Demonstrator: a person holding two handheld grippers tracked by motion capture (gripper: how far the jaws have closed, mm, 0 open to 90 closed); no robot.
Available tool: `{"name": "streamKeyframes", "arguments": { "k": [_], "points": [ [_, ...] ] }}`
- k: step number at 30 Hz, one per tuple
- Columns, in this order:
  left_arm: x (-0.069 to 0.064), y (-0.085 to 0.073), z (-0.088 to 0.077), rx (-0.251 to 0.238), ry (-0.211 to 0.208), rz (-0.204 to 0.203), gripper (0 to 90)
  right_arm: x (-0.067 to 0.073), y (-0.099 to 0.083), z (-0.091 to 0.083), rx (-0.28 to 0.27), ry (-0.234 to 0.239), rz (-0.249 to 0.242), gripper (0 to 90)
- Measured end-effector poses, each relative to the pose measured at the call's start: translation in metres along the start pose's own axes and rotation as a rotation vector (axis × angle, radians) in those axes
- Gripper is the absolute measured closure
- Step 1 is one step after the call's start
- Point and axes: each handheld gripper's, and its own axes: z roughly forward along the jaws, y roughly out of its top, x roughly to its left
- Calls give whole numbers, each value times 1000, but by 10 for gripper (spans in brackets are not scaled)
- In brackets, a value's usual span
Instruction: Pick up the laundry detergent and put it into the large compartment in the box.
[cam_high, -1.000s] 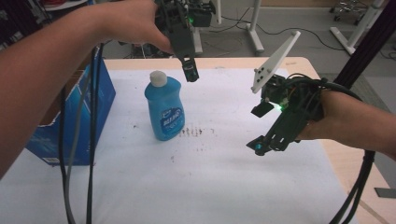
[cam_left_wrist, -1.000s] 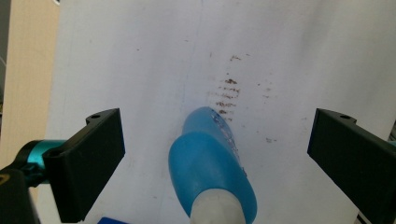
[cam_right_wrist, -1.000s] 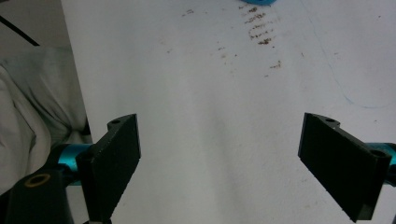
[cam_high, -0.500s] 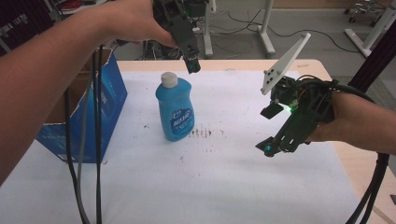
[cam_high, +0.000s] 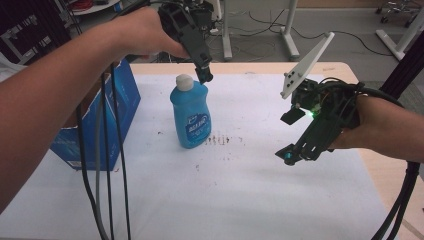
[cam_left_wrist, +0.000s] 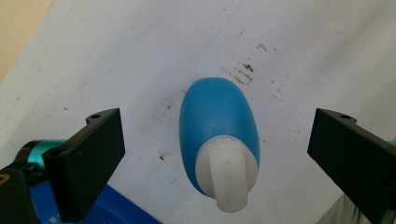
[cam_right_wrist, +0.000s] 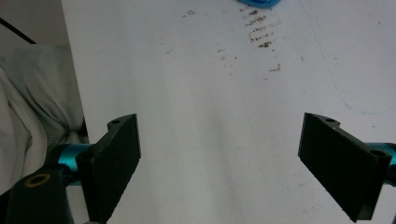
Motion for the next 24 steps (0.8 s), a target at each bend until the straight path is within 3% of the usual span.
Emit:
{"name": "streamKeyframes", "arguments": {
  "k": [13,24],
  "points": [
    [4,-11,20,14,-28,-82,39,-2,0,2,1,-3,-1,122],
    [4,-18,41,51,-36,-94,39,-2,0,5,6,-1,3,122]
  ]
}}
